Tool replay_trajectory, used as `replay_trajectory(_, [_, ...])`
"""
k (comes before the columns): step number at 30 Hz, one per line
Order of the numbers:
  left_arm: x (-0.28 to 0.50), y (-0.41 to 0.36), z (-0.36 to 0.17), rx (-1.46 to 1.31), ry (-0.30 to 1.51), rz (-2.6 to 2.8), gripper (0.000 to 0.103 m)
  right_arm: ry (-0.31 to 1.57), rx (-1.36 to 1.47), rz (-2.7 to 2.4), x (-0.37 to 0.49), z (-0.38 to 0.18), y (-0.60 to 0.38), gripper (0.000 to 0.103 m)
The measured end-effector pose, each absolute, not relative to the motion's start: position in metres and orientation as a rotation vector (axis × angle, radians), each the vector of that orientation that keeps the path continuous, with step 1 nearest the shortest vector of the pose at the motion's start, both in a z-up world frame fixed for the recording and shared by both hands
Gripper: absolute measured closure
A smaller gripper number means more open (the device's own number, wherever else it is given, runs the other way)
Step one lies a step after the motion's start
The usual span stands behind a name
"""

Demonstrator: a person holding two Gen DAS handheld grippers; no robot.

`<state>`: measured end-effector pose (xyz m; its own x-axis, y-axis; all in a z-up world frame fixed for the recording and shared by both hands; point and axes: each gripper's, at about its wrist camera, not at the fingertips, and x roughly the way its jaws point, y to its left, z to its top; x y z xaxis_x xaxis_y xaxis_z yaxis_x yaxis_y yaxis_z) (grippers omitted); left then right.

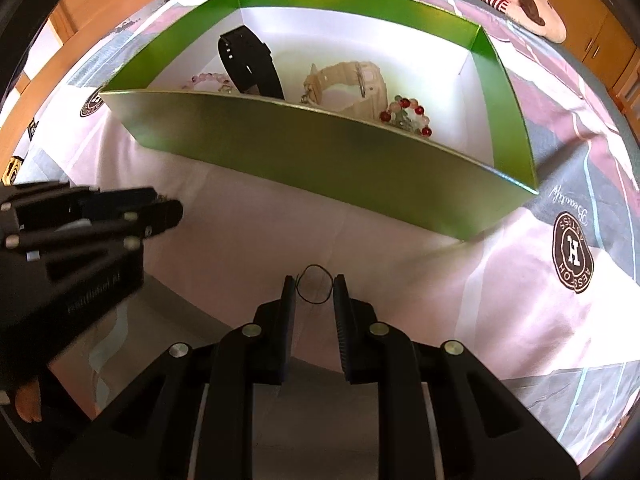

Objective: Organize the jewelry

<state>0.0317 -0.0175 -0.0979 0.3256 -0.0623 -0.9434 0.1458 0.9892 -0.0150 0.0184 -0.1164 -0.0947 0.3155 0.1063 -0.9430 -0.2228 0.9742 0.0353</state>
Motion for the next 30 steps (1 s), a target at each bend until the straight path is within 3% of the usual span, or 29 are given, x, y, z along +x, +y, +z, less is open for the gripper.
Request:
replay_trajectory(18, [0.034,-0.011,-0.102,0.051,1.243,-0.122,0.080,1.258,-0.134,0.207,0.015,-0.098,-0.118,0.084])
replay_trajectory(19, [0.036,-0.009,-0.102,0.038,1.247,-0.123,0.072,1.266,-0.134,0.207,0.014,-0.099,-0.119,0.081])
replay_trajectory(21, [0.038,-0.001,-0.098,-0.007,1.250,-0.122,0.053,1.278,-0.112,0.216,0.014,-0.099,-0.122,0.065])
replay_trajectory(22, [0.039,0.005,-0.095,-0.043,1.248,-0.123,0.052,1.268,-0.090,0.214,0.014,-0.096,-0.125,0.056])
replay_trajectory(23, [0.041,0.008,-0.094,-0.056,1.248,-0.124,0.052,1.255,-0.064,0.207,0.015,-0.092,-0.130,0.053])
replay_trajectory(30, [0.046,0.016,-0.096,-0.081,1.269,-0.112,0.051,1.261,-0.005,0.195,0.017,-0.090,-0.146,0.053])
